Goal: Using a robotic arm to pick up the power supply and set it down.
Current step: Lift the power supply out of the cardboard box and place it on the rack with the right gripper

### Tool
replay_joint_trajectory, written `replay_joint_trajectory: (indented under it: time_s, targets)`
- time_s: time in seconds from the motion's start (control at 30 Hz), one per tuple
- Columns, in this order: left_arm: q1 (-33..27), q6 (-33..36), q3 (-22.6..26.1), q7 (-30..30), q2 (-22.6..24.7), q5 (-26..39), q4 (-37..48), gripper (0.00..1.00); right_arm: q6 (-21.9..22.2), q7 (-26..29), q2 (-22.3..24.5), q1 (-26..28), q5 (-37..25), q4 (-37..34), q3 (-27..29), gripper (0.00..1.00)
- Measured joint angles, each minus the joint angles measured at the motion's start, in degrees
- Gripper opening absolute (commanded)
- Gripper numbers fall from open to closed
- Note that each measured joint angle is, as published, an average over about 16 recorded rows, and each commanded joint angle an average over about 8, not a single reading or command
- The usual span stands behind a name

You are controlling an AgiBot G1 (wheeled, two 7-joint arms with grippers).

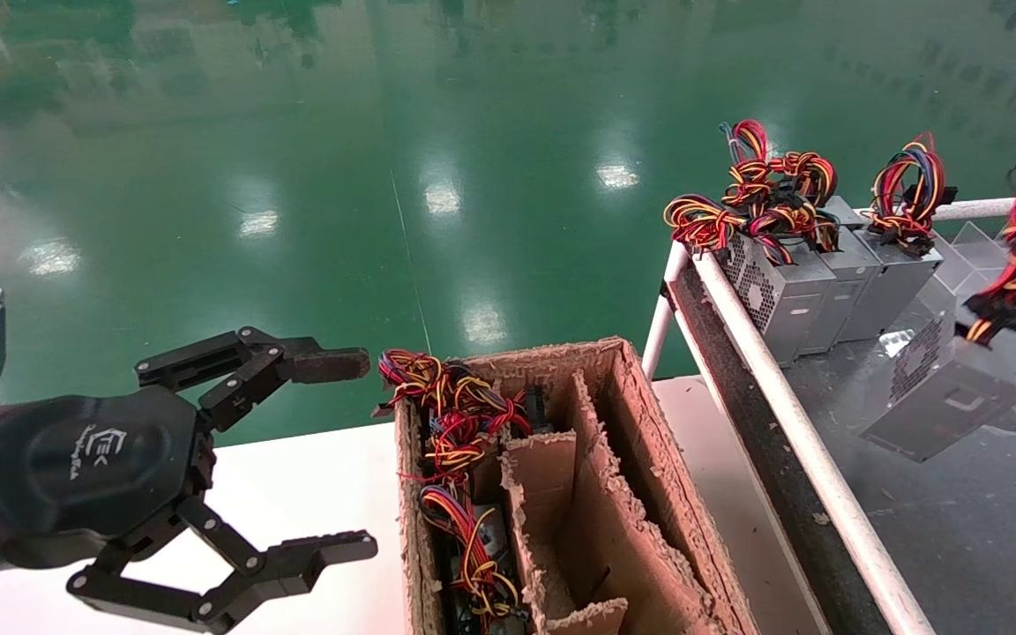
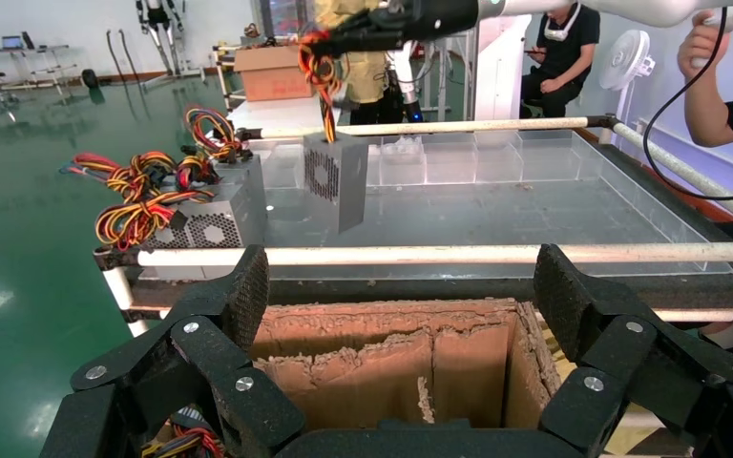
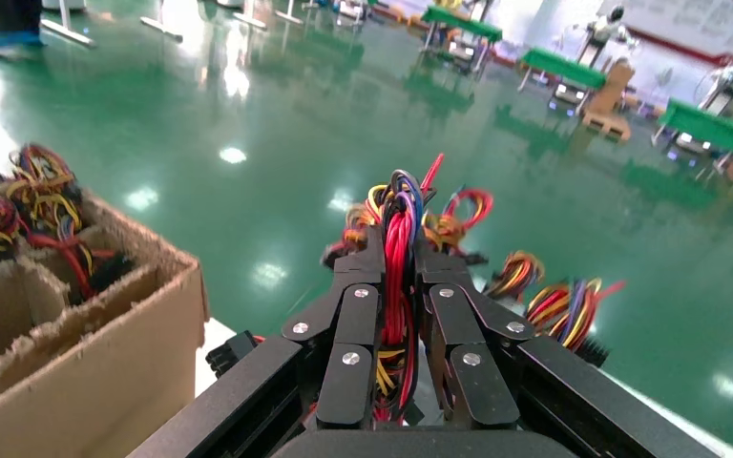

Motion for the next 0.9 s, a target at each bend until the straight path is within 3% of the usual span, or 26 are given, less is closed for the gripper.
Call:
replay_joint_trajectory:
  time_s: [0.6, 0.87, 0.9]
  targets:
    - [0.0, 0.0, 0.0, 0.0, 0.0, 0.0, 0.0, 1.00, 8.8, -6.3, -10.5, 7.8, -6.3, -10.4, -3.9, 0.00]
    - [0.0, 0.0, 0.0, 0.0, 0.0, 0.0, 0.0, 1.00, 10.1, -6.8, -14.0, 11.3, -8.6, -12.0, -5.4, 0.01]
    - [0.0, 0.0, 0.0, 0.0, 0.0, 0.0, 0.0, 1.00, 10.0, -6.9, -14.2, 11.6, -8.8, -12.2, -5.6, 0.05]
